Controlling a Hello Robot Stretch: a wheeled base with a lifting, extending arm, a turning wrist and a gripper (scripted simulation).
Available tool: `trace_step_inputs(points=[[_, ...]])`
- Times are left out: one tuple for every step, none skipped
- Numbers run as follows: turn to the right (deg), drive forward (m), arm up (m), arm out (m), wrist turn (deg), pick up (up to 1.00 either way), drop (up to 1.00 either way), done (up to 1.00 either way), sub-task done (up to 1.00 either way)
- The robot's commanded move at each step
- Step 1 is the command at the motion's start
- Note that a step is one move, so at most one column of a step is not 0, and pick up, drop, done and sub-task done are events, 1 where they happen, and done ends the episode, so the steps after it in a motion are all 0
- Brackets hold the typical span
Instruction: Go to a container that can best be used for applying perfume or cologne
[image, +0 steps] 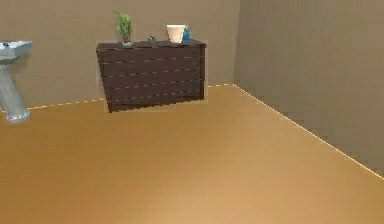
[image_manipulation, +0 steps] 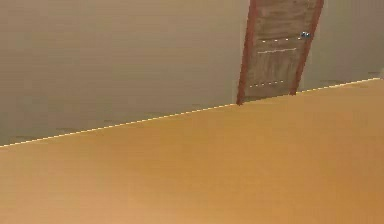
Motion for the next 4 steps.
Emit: trace_step_inputs(points=[[0.0, 1.00, 0.00, 0.00, 0.0, 0.00, 0.00, 0.00, 0.00], [0.0, 1.00, 0.00, 0.00, 0.0, 0.00, 0.00, 0.00, 0.00], [0.0, 0.75, 0.00, 0.00, 0.0, 0.00, 0.00, 0.00, 0.00], [0.0, 0.00, 0.00, 0.00, 0.0, 0.00, 0.00, 1.00, 0.00]])
